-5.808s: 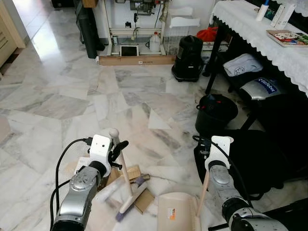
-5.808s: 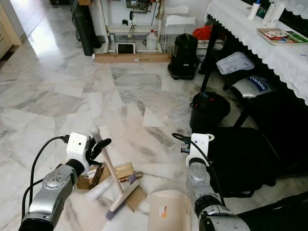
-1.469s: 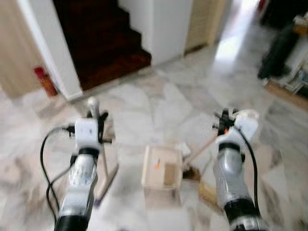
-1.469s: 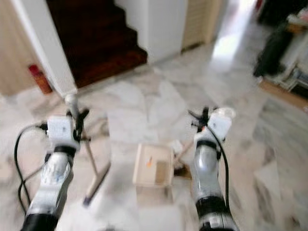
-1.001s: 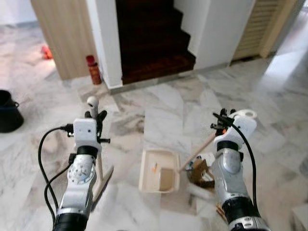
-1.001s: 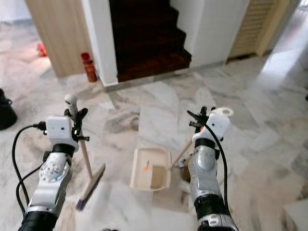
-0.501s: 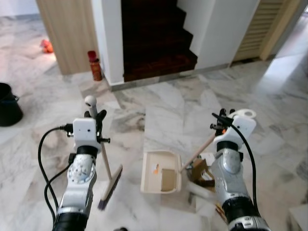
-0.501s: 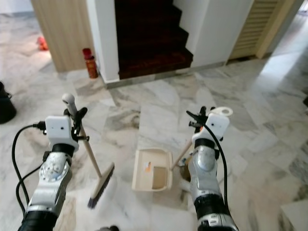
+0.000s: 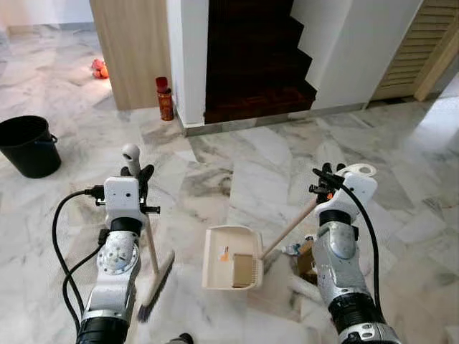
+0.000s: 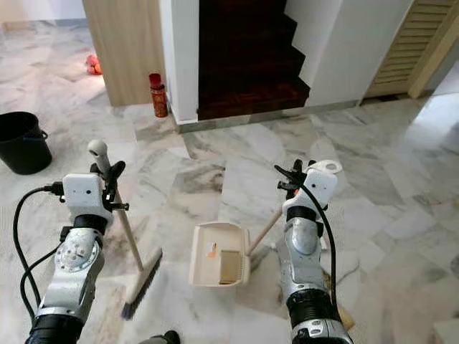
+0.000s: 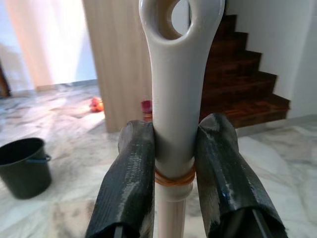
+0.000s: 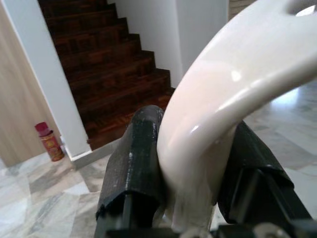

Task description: Sweep floor

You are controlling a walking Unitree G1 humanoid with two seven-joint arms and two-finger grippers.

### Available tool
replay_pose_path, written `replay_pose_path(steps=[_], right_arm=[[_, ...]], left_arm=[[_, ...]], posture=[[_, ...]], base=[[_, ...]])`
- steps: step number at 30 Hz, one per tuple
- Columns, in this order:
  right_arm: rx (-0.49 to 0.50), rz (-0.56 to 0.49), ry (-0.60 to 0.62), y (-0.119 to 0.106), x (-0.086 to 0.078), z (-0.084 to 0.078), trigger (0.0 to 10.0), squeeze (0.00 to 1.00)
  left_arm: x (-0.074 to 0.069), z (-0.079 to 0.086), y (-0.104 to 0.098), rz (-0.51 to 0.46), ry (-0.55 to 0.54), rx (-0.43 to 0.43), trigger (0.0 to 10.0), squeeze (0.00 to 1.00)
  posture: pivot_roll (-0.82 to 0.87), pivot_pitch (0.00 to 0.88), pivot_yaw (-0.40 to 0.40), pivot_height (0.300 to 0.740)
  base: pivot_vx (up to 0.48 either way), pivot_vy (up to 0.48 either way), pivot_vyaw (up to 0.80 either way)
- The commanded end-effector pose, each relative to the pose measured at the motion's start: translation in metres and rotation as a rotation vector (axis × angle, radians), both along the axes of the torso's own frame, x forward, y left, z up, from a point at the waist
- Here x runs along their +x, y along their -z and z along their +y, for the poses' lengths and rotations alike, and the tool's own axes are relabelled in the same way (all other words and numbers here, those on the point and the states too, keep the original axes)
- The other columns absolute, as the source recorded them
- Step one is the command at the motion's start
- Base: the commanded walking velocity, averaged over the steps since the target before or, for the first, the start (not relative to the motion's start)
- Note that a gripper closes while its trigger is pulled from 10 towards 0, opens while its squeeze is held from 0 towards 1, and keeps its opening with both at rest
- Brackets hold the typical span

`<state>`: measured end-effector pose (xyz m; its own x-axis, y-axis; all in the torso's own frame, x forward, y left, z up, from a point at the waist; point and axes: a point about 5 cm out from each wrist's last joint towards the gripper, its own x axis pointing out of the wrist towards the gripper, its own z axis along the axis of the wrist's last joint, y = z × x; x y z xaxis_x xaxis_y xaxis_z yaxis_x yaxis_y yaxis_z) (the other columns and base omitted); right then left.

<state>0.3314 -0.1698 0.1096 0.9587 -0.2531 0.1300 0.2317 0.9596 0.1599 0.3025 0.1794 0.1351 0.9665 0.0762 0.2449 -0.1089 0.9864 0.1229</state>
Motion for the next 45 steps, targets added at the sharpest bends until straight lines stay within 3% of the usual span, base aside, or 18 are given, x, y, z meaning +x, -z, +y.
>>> replay_pose_path(steps=[1,11,45], right_arm=[[0.0,-0.058,0.009,-0.0143,0.004,-0.0034,10.0,0.0],[0.049,-0.05,0.012,-0.0132,0.0047,-0.0033,10.0,0.0],[0.033,-0.016,-0.03,-0.0111,0.0073,0.0009,10.0,0.0]], left_arm=[[0.0017,-0.0022,-0.007,-0.028,0.004,-0.002,10.0,0.0],[0.0022,-0.0018,-0.0055,-0.015,0.003,-0.007,10.0,0.0],[0.0023,-0.0004,-0.0035,0.003,-0.016,-0.01,10.0,0.0]], posture=[[0.05,0.015,-0.073,0.74],[0.04,0.022,-0.073,0.74],[0.04,0.041,-0.08,0.74]], base=[[0.0,0.0,0.0],[0.0,0.148,0.0],[0.0,0.303,-0.04]])
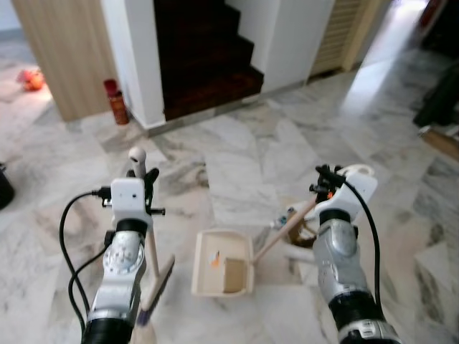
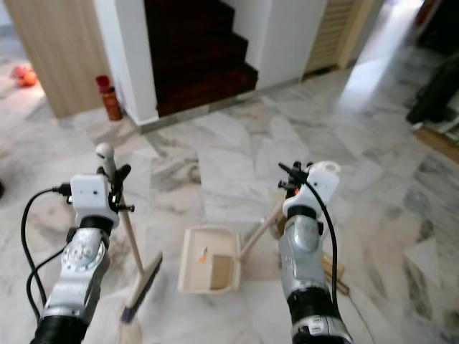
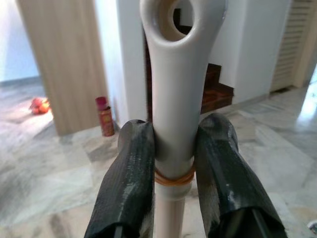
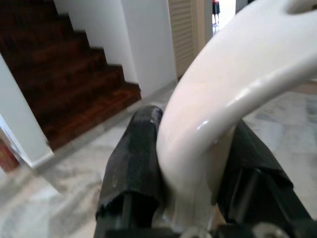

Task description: Sweep floor

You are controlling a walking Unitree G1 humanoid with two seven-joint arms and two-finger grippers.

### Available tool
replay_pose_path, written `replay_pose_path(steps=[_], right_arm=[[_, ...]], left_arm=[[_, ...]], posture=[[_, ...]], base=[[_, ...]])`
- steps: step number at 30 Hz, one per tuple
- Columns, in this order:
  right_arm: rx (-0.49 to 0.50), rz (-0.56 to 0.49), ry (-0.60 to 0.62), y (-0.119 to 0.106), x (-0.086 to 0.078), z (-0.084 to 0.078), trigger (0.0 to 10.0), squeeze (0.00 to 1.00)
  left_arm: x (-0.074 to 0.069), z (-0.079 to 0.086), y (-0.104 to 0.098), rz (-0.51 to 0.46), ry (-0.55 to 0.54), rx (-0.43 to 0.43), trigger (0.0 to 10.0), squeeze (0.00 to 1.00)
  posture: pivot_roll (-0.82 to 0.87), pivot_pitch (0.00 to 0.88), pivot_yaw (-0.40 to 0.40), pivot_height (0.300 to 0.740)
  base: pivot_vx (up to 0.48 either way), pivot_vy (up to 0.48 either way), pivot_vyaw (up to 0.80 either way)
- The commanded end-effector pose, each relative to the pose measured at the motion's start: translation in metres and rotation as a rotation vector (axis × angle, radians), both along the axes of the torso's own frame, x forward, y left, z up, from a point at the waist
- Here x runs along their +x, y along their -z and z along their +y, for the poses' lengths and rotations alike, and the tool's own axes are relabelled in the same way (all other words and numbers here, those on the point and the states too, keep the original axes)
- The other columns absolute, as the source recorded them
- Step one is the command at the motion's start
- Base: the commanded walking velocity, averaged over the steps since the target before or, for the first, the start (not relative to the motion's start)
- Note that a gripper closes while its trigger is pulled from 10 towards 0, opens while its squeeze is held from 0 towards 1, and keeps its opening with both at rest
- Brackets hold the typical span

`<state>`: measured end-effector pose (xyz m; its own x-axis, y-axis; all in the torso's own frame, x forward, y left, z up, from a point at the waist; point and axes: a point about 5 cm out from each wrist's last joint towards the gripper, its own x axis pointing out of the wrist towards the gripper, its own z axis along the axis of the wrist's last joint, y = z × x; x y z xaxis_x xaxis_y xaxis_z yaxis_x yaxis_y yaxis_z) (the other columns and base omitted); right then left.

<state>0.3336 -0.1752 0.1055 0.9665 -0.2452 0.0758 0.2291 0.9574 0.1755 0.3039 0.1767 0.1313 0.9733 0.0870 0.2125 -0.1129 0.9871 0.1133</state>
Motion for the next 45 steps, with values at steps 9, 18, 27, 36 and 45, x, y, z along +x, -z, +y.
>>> replay_pose_path(steps=[9,18,27,36,45], right_arm=[[0.018,-0.066,-0.025,-0.0146,0.005,0.0076,10.0,0.0],[0.017,-0.067,-0.023,-0.0146,0.0048,0.0081,10.0,0.0],[0.02,-0.067,-0.045,-0.014,0.005,0.0123,10.0,0.0],[0.027,-0.068,-0.052,-0.0139,0.0052,0.0131,10.0,0.0],[0.029,-0.065,-0.059,-0.0133,0.005,0.0141,10.0,0.0]], left_arm=[[0.0007,0.0028,-0.0067,-0.024,-0.01,0.007,10.0,0.0],[0.0008,0.0033,-0.0058,-0.017,-0.012,0.009,10.0,0.0],[0.0009,0.0037,-0.0051,-0.012,-0.01,0.011,10.0,0.0],[0.0012,0.0037,-0.0047,-0.008,-0.008,0.012,10.0,0.0],[0.0009,0.0046,-0.0037,-0.001,-0.011,0.011,10.0,0.0]], posture=[[0.04,0.037,-0.078,0.74],[0.05,0.031,-0.078,0.74],[0.05,0.023,-0.076,0.74],[0.05,0.023,-0.073,0.74],[0.05,0.028,-0.072,0.74]], base=[[0.0,0.315,0.0],[0.0,0.315,0.0],[0.0,0.314,0.0],[0.0,0.313,0.0],[0.0,0.277,0.0]])
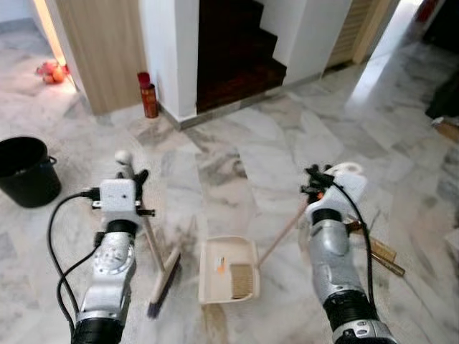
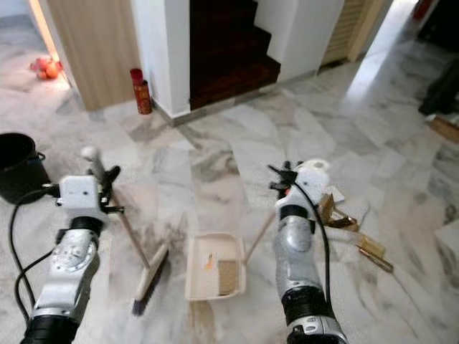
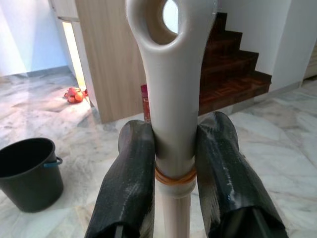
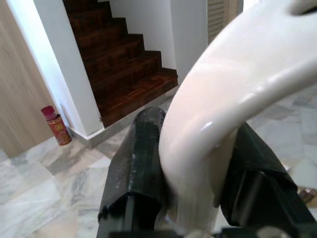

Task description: Sweep floor

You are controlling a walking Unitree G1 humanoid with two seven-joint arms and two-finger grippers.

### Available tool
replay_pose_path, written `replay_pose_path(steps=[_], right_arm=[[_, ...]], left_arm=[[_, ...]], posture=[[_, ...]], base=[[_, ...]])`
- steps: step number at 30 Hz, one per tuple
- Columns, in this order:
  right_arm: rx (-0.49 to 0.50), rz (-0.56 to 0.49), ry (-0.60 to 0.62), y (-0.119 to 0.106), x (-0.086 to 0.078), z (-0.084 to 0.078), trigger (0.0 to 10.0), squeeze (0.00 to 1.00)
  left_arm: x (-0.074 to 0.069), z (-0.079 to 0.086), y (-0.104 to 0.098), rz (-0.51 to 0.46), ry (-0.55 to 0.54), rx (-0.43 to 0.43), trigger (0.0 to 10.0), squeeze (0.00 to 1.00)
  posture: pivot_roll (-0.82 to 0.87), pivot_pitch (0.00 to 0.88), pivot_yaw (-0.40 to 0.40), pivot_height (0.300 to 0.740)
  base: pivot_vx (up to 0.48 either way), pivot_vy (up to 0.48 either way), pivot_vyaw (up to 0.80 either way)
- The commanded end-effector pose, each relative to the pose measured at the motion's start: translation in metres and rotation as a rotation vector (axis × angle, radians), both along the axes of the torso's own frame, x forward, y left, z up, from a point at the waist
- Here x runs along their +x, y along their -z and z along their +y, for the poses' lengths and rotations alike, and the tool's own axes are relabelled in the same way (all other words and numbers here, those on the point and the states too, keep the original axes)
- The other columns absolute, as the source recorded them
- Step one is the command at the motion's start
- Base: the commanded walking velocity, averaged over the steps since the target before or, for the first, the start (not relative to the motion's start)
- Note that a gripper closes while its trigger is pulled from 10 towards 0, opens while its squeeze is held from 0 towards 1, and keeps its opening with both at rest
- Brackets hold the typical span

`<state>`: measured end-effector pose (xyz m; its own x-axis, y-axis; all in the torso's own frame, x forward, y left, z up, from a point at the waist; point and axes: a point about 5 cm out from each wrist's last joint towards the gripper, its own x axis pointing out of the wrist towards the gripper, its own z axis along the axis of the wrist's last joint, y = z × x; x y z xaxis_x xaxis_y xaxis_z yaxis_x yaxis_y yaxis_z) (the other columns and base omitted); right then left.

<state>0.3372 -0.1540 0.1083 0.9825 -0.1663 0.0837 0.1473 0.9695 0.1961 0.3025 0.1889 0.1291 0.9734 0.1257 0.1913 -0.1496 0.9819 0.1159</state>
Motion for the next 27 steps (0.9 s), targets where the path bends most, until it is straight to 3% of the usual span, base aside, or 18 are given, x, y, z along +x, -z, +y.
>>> replay_pose_path(steps=[1,10,27], right_arm=[[0.014,-0.052,0.023,-0.0104,0.0015,-0.0071,10.0,0.0],[-0.008,-0.055,0.025,-0.0117,0.0018,-0.0077,10.0,0.0],[-0.008,-0.058,0.015,-0.0112,0.0012,-0.0066,10.0,0.0]], left_arm=[[0.0023,-0.0076,-0.0058,-0.022,0.028,0.011,10.0,0.0],[0.0029,-0.0092,-0.006,-0.022,0.036,0.03,10.0,0.0],[0.0035,-0.0103,-0.0051,-0.016,0.04,0.032,10.0,0.0]], posture=[[0.05,0.028,-0.072,0.74],[0.05,0.037,-0.072,0.74],[0.05,0.038,-0.072,0.74]], base=[[0.0,0.251,0.0],[0.0,0.055,0.0],[0.0,0.0,0.77]])
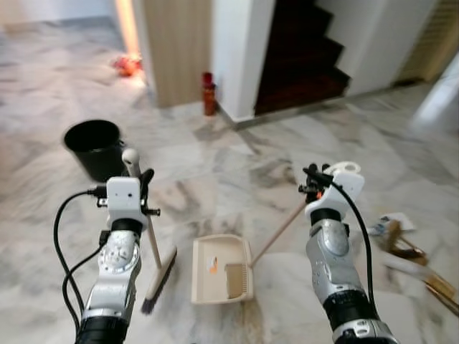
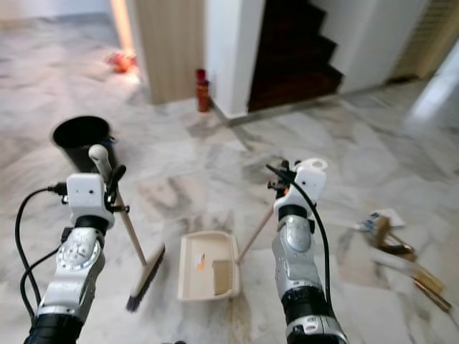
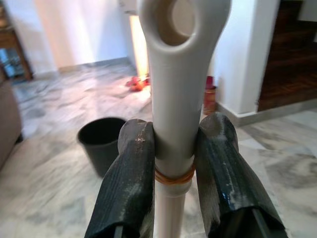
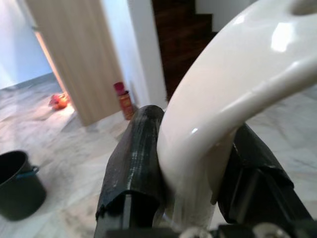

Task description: Sweep floor

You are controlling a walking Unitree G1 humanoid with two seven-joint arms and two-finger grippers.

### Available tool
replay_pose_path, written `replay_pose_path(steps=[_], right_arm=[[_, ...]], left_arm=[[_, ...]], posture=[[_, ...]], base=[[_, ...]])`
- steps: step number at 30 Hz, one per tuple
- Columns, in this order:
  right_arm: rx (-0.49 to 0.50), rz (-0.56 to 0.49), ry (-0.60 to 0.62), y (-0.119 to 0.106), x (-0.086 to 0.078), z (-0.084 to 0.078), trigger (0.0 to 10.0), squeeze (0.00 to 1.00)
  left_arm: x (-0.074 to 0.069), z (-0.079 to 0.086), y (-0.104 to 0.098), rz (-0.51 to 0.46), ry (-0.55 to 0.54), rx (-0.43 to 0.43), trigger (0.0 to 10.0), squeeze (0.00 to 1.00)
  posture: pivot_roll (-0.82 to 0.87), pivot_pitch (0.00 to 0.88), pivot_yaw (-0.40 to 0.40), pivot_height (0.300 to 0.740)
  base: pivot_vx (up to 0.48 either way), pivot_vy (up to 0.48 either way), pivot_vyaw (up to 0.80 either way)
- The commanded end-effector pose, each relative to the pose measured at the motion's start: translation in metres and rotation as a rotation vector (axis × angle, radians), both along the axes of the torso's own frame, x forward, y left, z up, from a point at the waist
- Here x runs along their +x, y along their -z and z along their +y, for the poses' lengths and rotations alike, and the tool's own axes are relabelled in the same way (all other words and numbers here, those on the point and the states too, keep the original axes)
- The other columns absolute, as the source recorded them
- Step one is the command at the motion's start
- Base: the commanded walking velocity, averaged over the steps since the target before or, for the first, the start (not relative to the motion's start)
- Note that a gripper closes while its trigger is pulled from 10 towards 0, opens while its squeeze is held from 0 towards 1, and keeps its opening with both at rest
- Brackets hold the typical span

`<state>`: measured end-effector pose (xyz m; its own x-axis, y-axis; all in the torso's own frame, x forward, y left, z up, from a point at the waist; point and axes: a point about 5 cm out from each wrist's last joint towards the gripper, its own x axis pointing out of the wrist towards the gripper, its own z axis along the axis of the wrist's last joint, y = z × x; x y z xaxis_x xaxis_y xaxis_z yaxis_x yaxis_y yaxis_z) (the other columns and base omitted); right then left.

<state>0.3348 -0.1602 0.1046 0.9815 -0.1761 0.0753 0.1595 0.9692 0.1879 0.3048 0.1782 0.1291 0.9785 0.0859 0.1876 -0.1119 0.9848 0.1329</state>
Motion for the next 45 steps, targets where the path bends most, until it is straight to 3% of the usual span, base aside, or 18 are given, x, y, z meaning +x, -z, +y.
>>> replay_pose_path(steps=[1,9,25,45], right_arm=[[-0.001,-0.068,0.004,-0.0148,0.0036,-0.0003,10.0,0.0],[0.002,-0.07,0.0,-0.015,0.0036,0.0005,10.0,0.0],[0.012,-0.063,-0.016,-0.0139,0.0044,0.0024,10.0,0.0],[-0.007,-0.054,-0.025,-0.0132,0.0044,0.0028,10.0,0.0]], left_arm=[[0.0011,0.0003,-0.005,-0.022,0.004,0.015,10.0,0.0],[0.0009,0.0002,-0.0048,-0.022,0.004,0.013,10.0,0.0],[0.0012,0.0,-0.0051,-0.022,0.002,0.007,10.0,0.0],[0.002,0.0031,-0.0047,-0.014,-0.018,0.011,10.0,0.0]], posture=[[0.05,0.038,-0.072,0.74],[0.05,0.033,-0.071,0.74],[0.05,0.013,-0.07,0.74],[0.05,0.032,-0.067,0.74]], base=[[0.0,0.0,0.79],[0.0,0.0,0.76],[0.0,0.0,0.0],[0.277,0.0,0.14]])
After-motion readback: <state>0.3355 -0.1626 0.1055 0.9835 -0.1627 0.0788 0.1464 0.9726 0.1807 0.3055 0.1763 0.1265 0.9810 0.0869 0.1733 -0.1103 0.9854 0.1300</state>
